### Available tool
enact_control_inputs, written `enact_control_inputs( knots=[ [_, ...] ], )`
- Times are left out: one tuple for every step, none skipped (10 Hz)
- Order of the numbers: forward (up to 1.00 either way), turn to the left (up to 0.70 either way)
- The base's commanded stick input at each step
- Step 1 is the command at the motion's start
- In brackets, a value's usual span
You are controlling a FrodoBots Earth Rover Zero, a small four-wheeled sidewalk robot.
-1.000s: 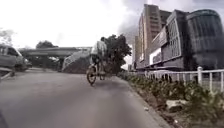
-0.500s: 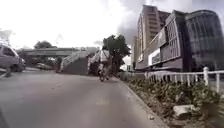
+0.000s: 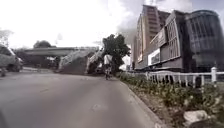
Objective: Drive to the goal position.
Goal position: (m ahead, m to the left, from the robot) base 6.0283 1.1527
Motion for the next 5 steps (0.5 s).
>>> enact_control_inputs(
  knots=[
    [0.45,0.00],
    [0.45,0.00],
    [0.45,0.00],
    [0.45,0.00],
    [0.45,0.00]
  ],
)
